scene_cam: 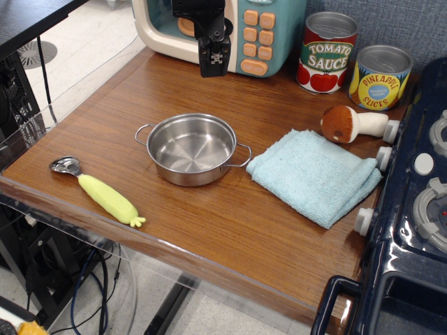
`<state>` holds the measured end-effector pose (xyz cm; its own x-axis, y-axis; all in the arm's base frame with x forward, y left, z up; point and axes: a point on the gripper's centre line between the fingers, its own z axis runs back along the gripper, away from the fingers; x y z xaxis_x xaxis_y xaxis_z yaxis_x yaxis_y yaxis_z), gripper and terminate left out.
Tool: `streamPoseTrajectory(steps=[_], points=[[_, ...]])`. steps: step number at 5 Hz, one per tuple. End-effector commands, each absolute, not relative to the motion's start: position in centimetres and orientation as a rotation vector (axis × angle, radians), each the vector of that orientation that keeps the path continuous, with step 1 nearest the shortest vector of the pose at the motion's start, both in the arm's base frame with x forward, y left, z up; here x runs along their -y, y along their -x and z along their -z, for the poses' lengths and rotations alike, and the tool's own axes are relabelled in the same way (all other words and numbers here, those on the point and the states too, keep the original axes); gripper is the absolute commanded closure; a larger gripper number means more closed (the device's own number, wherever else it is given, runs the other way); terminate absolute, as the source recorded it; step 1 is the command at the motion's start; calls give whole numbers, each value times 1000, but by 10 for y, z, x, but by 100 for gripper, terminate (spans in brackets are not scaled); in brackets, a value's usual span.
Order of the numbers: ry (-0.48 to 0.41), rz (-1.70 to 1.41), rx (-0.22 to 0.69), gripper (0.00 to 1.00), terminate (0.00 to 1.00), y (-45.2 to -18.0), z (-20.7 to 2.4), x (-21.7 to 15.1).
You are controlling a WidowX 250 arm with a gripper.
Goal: Pick up the silver pot and place it in front of the blue appliance.
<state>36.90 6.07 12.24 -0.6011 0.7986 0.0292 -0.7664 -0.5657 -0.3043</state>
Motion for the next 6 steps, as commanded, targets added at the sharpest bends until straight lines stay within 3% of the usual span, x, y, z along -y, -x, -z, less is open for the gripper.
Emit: streamPoseTrajectory(steps=[1, 3, 4, 6], points=[[139, -2190, 358, 0, 0, -369, -122, -61], [176, -2217, 327, 0, 0, -334, -130, -69], [159, -2202, 334, 0, 0, -304, -126, -65], [20, -2048, 369, 0, 0, -284, -69, -58]])
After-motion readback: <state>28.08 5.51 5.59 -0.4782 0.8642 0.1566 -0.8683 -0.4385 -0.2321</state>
